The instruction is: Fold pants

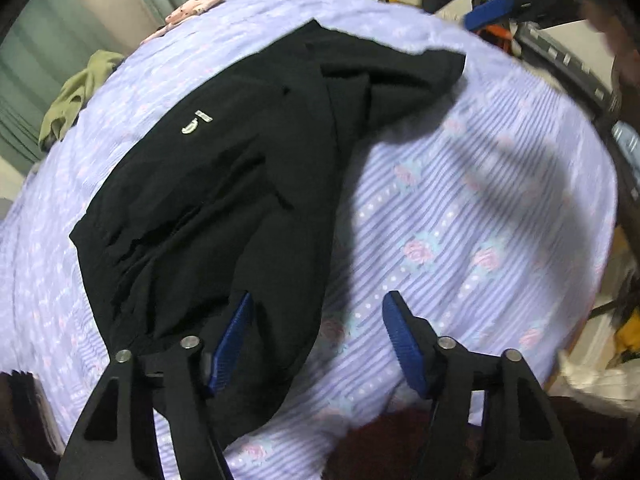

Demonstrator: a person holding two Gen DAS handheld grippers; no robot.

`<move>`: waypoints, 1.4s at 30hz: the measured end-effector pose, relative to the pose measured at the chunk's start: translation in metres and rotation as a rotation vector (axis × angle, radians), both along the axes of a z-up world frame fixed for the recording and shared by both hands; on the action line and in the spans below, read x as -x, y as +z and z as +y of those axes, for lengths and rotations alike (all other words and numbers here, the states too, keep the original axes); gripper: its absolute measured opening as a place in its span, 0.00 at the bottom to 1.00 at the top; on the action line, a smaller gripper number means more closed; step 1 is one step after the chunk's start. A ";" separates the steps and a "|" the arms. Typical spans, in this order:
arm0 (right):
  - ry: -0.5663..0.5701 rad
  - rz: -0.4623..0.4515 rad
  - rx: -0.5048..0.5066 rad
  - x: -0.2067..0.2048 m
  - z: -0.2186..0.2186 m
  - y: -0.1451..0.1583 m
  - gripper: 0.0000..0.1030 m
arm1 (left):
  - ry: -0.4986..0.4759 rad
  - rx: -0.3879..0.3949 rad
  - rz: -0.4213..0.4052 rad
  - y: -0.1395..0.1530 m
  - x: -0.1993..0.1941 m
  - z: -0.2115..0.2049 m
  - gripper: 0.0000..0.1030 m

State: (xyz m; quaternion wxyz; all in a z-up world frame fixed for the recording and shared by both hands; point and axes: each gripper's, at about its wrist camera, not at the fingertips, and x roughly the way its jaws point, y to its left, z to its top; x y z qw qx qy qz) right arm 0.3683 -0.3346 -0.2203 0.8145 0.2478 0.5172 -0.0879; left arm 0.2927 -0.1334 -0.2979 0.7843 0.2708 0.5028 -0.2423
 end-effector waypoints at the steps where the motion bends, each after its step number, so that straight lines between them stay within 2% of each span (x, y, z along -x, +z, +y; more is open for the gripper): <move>1: -0.001 0.010 0.001 0.005 -0.001 -0.004 0.40 | -0.001 -0.009 0.001 -0.004 -0.001 -0.001 0.55; 2: -0.006 0.024 0.003 0.011 -0.003 -0.007 0.40 | 0.002 -0.021 -0.002 -0.009 -0.004 -0.001 0.51; 4: -0.010 0.033 -0.007 0.016 -0.005 -0.011 0.40 | 0.010 -0.035 -0.005 -0.013 -0.009 -0.001 0.27; 7: -0.006 0.038 -0.013 0.021 -0.005 -0.013 0.40 | 0.027 0.000 0.013 -0.006 -0.022 0.006 0.10; 11: -0.005 0.016 -0.020 0.014 -0.003 -0.010 0.40 | 0.077 0.064 -0.029 0.029 -0.048 0.026 0.08; 13: -0.006 -0.001 -0.017 0.007 -0.002 -0.007 0.40 | 0.115 0.110 -0.070 0.053 -0.072 0.041 0.07; 16: -0.013 -0.040 -0.010 -0.012 -0.002 -0.002 0.40 | 0.128 0.145 -0.114 0.072 -0.112 0.054 0.07; 20: -0.014 -0.092 0.005 -0.044 0.002 0.002 0.40 | 0.113 0.167 -0.157 0.079 -0.169 0.058 0.07; 24: -0.008 -0.121 0.020 -0.083 0.007 0.000 0.40 | 0.050 0.136 -0.222 0.076 -0.216 0.047 0.07; 27: -0.003 -0.134 0.038 -0.112 0.009 -0.003 0.40 | 0.045 0.122 -0.196 0.063 -0.251 0.041 0.07; 29: -0.007 -0.130 0.052 -0.131 0.009 -0.007 0.40 | 0.068 0.120 -0.145 0.048 -0.273 0.041 0.10; 30: -0.007 -0.130 0.054 -0.137 0.009 -0.008 0.40 | 0.087 0.111 -0.117 0.041 -0.281 0.043 0.19; 31: -0.007 -0.126 0.057 -0.143 0.008 -0.010 0.40 | 0.118 0.108 -0.079 0.035 -0.289 0.046 0.31; 32: -0.011 -0.115 0.061 -0.149 0.007 -0.013 0.40 | 0.138 0.139 -0.050 0.035 -0.292 0.051 0.36; 33: -0.020 -0.113 0.061 -0.153 0.006 -0.014 0.40 | 0.159 0.185 -0.032 0.038 -0.293 0.059 0.50; 34: -0.030 -0.113 0.058 -0.156 0.006 -0.015 0.40 | 0.194 0.217 -0.034 0.047 -0.293 0.069 0.68; 35: -0.038 -0.109 0.060 -0.157 0.005 -0.016 0.40 | 0.218 0.231 -0.053 0.056 -0.292 0.077 0.74; 39: -0.101 -0.097 0.078 -0.155 0.008 -0.017 0.42 | 0.260 0.296 -0.135 0.097 -0.272 0.118 0.85; 41: -0.133 -0.096 0.101 -0.152 0.020 -0.014 0.53 | 0.266 0.285 -0.175 0.107 -0.259 0.139 0.86; 42: -0.129 -0.104 0.113 -0.150 0.030 -0.012 0.55 | 0.268 0.268 -0.177 0.106 -0.253 0.149 0.86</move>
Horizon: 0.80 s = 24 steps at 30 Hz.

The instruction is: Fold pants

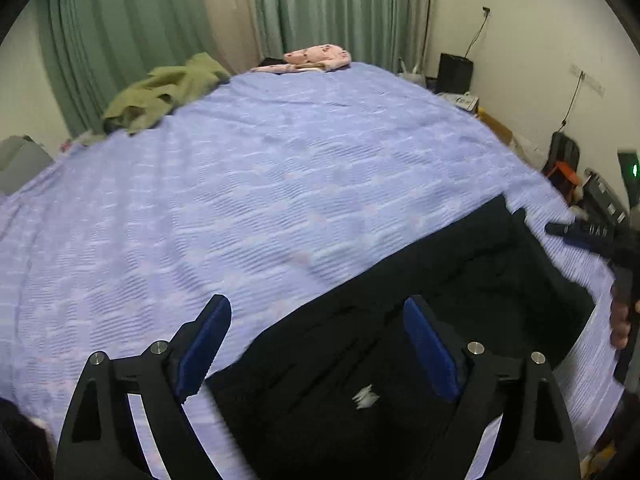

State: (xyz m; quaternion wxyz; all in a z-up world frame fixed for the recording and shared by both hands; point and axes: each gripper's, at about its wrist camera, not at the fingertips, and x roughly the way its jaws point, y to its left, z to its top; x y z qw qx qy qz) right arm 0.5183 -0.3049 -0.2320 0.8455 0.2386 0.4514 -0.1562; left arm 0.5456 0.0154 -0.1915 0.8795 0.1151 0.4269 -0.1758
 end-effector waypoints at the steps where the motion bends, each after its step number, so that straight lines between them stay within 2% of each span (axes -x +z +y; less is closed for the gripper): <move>1: 0.013 -0.008 0.006 0.001 0.010 0.001 0.57 | 0.005 -0.011 0.014 -0.003 0.005 0.012 0.86; 4: 0.114 -0.030 -0.043 0.003 0.055 0.001 0.59 | 0.065 0.009 0.093 -0.024 0.013 0.047 0.85; 8: 0.235 -0.006 -0.054 0.000 0.098 -0.010 0.59 | 0.200 0.158 0.221 -0.056 0.016 0.097 0.84; 9: 0.261 0.011 -0.050 -0.002 0.108 -0.014 0.59 | 0.225 0.211 0.256 -0.066 0.014 0.106 0.83; 11: 0.304 0.032 -0.059 -0.004 0.123 -0.021 0.59 | 0.246 0.268 0.285 -0.079 0.009 0.115 0.81; 16: 0.359 0.064 -0.065 -0.009 0.144 -0.034 0.59 | 0.293 0.402 0.345 -0.105 -0.017 0.123 0.57; 22: 0.366 0.074 -0.088 -0.012 0.151 -0.040 0.59 | 0.235 0.370 0.296 -0.099 -0.029 0.111 0.56; 24: 0.365 0.074 -0.092 -0.013 0.152 -0.042 0.59 | 0.217 0.361 0.329 -0.106 -0.032 0.108 0.56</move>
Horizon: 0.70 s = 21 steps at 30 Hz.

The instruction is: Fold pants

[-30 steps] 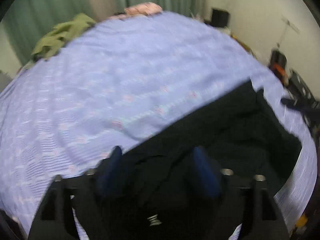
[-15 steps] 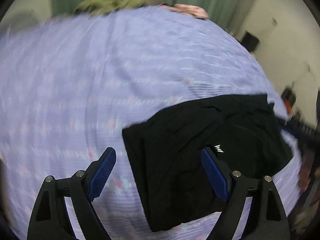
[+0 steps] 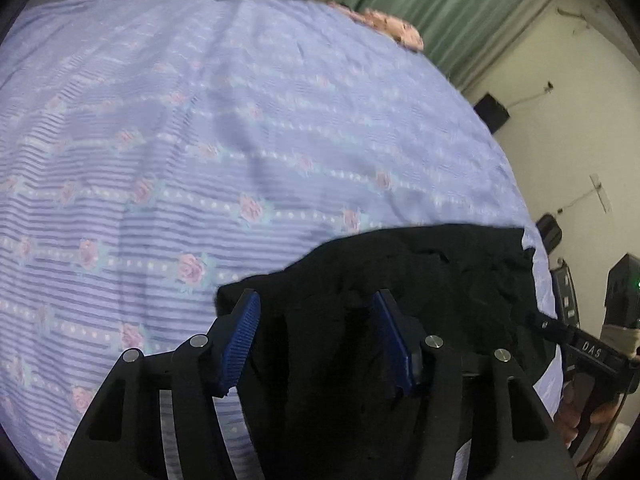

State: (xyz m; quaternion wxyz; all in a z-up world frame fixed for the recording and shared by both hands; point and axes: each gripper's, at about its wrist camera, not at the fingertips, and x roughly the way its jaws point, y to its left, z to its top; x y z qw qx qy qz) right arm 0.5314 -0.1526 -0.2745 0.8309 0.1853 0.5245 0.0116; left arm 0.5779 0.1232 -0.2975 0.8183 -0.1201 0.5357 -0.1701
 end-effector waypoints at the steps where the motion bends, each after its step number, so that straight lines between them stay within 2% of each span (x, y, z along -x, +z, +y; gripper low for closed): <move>1: -0.001 0.002 -0.003 0.000 0.000 -0.002 0.59 | -0.013 0.002 0.024 -0.006 -0.001 -0.001 0.56; 5: -0.004 0.023 -0.021 -0.001 0.001 -0.010 0.59 | -0.006 0.003 0.082 -0.024 -0.003 -0.005 0.56; 6: -0.005 0.026 -0.021 -0.001 0.001 -0.012 0.59 | 0.006 -0.004 0.087 -0.026 -0.003 -0.006 0.52; 7: -0.004 0.026 -0.020 -0.001 0.001 -0.013 0.59 | 0.017 -0.028 0.083 -0.025 -0.002 -0.007 0.42; 8: -0.001 0.026 -0.020 0.000 0.001 -0.014 0.59 | 0.021 -0.039 0.081 -0.024 -0.002 -0.007 0.42; 10: 0.003 0.029 -0.020 -0.001 0.001 -0.015 0.59 | 0.026 -0.044 0.065 -0.017 0.000 -0.008 0.39; 16: -0.004 -0.007 -0.034 -0.006 0.001 -0.006 0.59 | 0.073 -0.082 -0.055 0.014 0.004 0.003 0.39; 19: -0.001 -0.040 -0.011 -0.012 0.001 0.000 0.59 | 0.084 -0.138 -0.079 0.013 -0.006 0.005 0.39; 21: -0.008 -0.057 0.003 -0.015 -0.001 0.003 0.59 | 0.051 -0.172 -0.055 0.004 -0.014 -0.001 0.41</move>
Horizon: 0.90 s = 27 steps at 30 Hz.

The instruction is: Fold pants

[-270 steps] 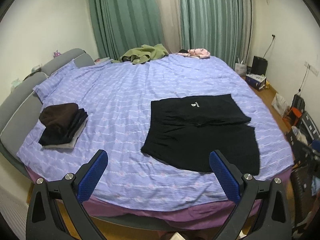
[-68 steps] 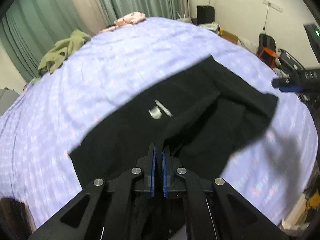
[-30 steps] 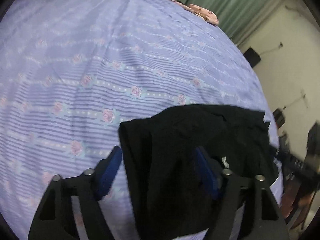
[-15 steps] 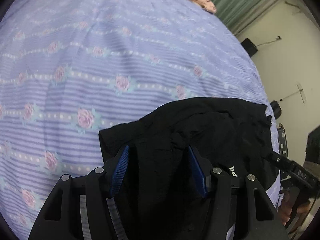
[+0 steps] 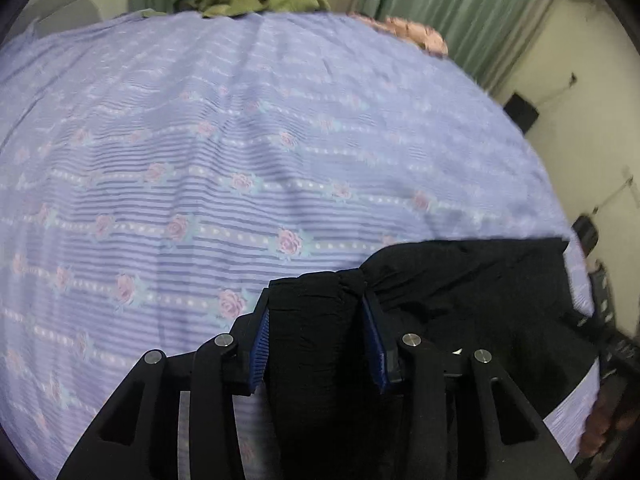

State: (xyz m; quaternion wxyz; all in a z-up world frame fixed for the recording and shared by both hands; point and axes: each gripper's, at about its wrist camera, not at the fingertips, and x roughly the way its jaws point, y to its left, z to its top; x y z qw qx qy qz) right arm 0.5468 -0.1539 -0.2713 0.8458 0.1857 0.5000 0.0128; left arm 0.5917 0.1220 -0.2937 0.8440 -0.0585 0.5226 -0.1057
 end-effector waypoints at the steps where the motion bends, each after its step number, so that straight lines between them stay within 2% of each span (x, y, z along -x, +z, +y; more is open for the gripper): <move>1: -0.004 -0.004 0.002 -0.001 -0.002 0.001 0.59 | -0.021 -0.031 0.039 -0.008 -0.005 -0.004 0.43; 3: -0.021 -0.005 0.013 -0.002 -0.008 0.002 0.59 | -0.039 -0.073 0.070 -0.015 -0.008 -0.009 0.47; 5: -0.042 -0.002 0.034 0.002 -0.017 0.002 0.59 | -0.037 -0.127 0.049 -0.009 -0.006 -0.013 0.61; 6: -0.050 -0.003 0.043 0.004 -0.021 0.003 0.59 | -0.034 -0.162 0.027 -0.003 -0.003 -0.015 0.68; 8: -0.074 -0.012 0.077 0.010 -0.035 0.008 0.59 | -0.041 -0.251 -0.050 0.017 0.006 -0.025 0.68; 9: -0.083 -0.020 0.096 0.013 -0.040 0.011 0.59 | -0.045 -0.301 -0.111 0.031 0.013 -0.033 0.71; 10: -0.094 -0.031 0.119 0.016 -0.046 0.014 0.59 | -0.059 -0.317 -0.147 0.040 0.018 -0.039 0.76; 12: -0.127 -0.065 0.177 0.028 -0.065 0.025 0.59 | -0.179 -0.290 -0.239 0.064 0.030 -0.066 0.81; 15: -0.175 -0.086 0.218 0.043 -0.094 0.036 0.59 | -0.385 -0.233 -0.290 0.077 0.031 -0.112 0.81; 18: -0.267 -0.076 0.248 0.065 -0.130 0.041 0.59 | -0.535 -0.193 -0.314 0.074 0.018 -0.160 0.81; 23: -0.474 -0.013 0.248 0.109 -0.181 0.035 0.59 | -0.707 -0.127 -0.233 0.043 -0.023 -0.248 0.80; 27: -0.602 0.051 0.200 0.128 -0.202 0.017 0.59 | -0.809 -0.176 -0.165 0.010 -0.033 -0.314 0.70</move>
